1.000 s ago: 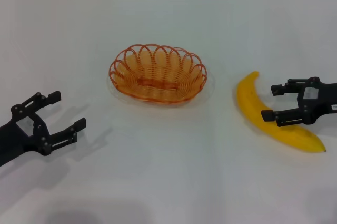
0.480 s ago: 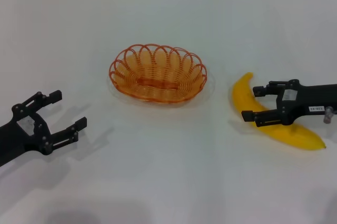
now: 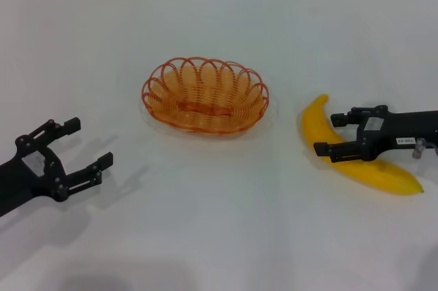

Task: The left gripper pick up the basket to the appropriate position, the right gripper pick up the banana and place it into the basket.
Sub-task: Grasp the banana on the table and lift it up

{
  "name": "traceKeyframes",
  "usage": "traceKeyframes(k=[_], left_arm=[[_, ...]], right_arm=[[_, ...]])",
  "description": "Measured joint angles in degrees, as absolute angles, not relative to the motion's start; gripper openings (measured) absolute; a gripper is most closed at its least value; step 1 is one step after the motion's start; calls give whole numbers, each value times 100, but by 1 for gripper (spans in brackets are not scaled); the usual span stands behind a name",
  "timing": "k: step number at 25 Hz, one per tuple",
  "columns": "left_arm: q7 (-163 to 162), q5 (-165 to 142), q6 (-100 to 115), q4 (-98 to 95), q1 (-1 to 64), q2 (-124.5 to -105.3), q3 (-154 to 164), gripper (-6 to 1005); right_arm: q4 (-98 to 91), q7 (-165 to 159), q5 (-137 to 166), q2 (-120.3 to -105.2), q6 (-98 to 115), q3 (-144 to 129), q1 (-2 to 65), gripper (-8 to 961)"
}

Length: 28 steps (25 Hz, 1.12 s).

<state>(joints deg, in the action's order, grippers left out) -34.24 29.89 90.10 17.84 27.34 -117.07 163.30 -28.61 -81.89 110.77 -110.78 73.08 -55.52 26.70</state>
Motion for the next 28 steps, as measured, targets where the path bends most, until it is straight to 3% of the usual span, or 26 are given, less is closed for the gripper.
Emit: traceKeyframes(k=[19,22,28], left_arm=[[-3444,2988,9018,1784,2719,-11707,16330,879],[-3445,2988,9018,1784,2717,-11707,16330,879],[-3441,2988,9017,1784,2722,-11704,16330,880]], right_arm=[[-2908,-8577,11194,-11064,7486,-5549,2732,751],[-2919,-8606,11167,-11065,7495,-5538,2738,509],[-3150,-8708,11153,-11082,7496,-5245,2745,494]])
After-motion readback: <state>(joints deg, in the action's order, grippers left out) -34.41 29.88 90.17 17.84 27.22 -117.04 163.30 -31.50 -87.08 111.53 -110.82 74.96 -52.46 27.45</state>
